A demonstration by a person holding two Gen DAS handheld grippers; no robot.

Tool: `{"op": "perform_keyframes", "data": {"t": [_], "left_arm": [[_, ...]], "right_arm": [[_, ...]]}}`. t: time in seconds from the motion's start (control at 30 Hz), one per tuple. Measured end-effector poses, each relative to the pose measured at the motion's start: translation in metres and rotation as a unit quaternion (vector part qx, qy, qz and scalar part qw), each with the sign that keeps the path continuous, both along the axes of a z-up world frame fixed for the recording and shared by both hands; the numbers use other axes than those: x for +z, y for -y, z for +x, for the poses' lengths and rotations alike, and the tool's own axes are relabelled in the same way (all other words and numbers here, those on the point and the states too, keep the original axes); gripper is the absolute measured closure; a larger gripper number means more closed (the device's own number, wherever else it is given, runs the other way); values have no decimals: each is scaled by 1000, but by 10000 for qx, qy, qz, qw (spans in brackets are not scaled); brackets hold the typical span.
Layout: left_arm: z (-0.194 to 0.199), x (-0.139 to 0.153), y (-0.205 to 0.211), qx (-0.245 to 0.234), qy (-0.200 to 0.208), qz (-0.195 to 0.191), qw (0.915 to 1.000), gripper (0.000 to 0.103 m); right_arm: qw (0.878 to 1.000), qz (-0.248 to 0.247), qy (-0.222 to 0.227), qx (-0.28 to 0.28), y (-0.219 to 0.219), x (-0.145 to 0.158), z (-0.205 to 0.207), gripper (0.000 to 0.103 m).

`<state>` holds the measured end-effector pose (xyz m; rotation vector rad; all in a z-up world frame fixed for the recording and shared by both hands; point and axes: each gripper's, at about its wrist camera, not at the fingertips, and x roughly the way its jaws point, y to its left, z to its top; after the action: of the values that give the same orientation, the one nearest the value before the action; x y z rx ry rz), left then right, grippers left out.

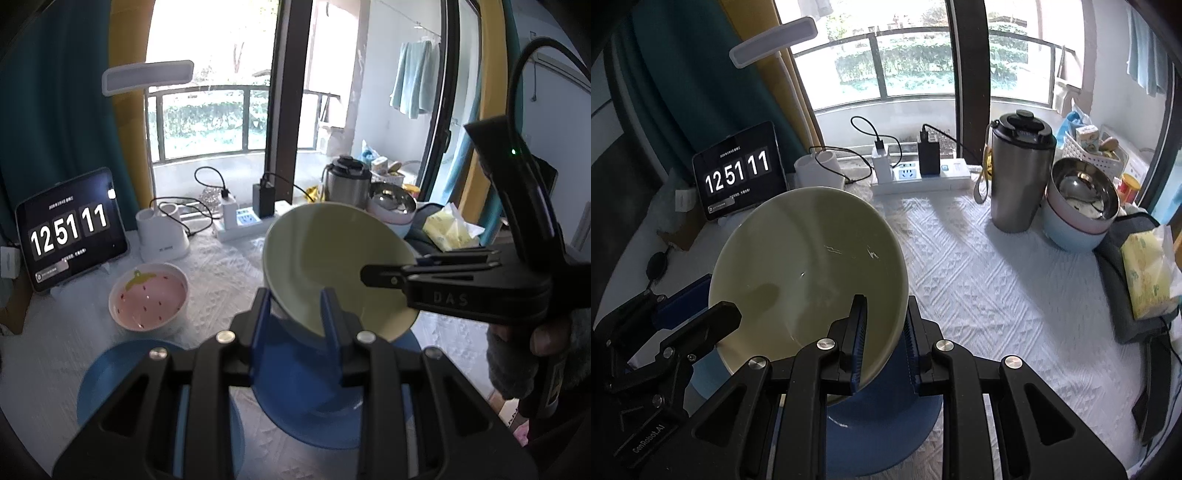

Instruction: Organize plates and bowls

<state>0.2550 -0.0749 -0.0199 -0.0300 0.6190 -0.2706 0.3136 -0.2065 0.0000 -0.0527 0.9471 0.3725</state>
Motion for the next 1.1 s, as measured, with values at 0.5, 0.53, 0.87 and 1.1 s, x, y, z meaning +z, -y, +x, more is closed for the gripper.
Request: {"op": "perform_keyframes", "data": {"t": [0.5, 0.53, 0.87, 1.1], "left_arm": [[-17, -20, 8, -60, -243, 32, 9997, 74], [-17, -22, 8, -63, -265, 32, 9996, 74], [-20, -42, 9, -74, -551, 121, 9984, 74], [-19, -53, 7, -42, -735, 181, 9971, 74]], "right_arm": [[9997, 61, -218, -104, 9, -26, -21, 82], [9996, 65, -233, -108, 10, -27, -22, 82], [9987, 31, -493, -140, 9, -49, -27, 82], [9973, 58, -726, -131, 5, -64, -26, 82]]}}
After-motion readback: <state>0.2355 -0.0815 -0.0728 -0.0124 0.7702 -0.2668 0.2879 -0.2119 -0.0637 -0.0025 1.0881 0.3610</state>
